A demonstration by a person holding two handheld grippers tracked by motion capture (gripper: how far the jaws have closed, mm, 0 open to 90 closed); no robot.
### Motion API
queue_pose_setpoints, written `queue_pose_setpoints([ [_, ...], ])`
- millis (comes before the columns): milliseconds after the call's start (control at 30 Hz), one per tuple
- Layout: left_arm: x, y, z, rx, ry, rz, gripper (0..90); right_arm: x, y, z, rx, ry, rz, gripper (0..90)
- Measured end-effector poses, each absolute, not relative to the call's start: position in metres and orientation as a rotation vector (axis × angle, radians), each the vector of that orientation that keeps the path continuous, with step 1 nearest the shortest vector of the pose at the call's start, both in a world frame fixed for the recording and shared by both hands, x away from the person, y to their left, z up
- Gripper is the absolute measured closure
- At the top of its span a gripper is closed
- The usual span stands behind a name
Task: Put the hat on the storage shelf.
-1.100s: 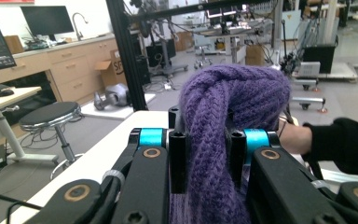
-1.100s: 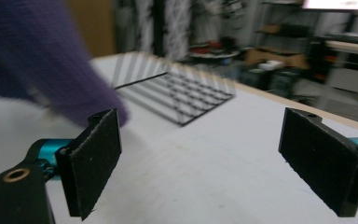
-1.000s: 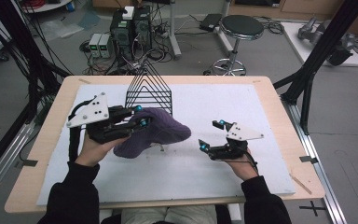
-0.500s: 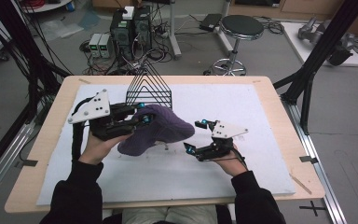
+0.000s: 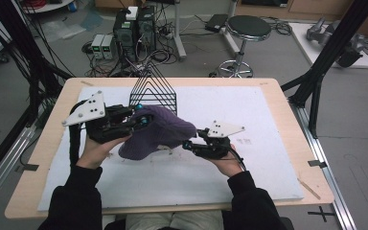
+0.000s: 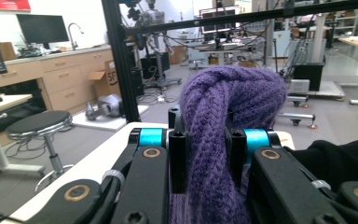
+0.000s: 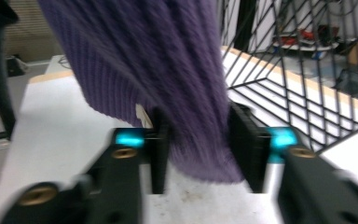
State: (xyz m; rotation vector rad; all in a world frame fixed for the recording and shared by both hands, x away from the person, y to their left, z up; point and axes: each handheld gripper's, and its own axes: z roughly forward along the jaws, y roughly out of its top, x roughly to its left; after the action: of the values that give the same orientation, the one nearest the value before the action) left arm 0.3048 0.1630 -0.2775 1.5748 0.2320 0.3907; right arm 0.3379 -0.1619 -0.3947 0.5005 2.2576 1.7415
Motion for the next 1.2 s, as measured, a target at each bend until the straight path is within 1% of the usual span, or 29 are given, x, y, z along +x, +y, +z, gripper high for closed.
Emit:
queue_pose_setpoints([
  [33,0.305,0.166,-0.278,1.572,0.237,0.395,77.4,0.338,-0.162,-0.395,0.5,2.258,1.741,68.3],
  [67,0.306,0.168,-0.278,1.572,0.242,0.404,77.4,0.337,-0.157,-0.392,0.489,2.275,1.716,75.8],
  [233,0.308,0.183,-0.28,1.571,0.276,0.468,77.5,0.338,-0.151,-0.388,0.49,2.304,1.694,79.1],
  [433,0.319,0.2,-0.282,1.561,0.341,0.534,78.6,0.342,-0.149,-0.376,0.624,2.317,1.678,80.2],
  [567,0.327,0.21,-0.283,1.538,0.37,0.569,79.4,0.345,-0.147,-0.368,0.642,2.301,1.673,80.6],
  [833,0.34,0.215,-0.274,1.52,0.407,0.6,79.7,0.353,-0.138,-0.353,0.666,2.291,1.64,80.9],
  [1067,0.355,0.22,-0.259,1.498,0.466,0.634,79.9,0.369,-0.129,-0.332,0.673,2.284,1.611,80.7],
  [1200,0.366,0.224,-0.252,1.495,0.495,0.612,80.1,0.379,-0.122,-0.32,0.681,2.275,1.6,80.6],
])
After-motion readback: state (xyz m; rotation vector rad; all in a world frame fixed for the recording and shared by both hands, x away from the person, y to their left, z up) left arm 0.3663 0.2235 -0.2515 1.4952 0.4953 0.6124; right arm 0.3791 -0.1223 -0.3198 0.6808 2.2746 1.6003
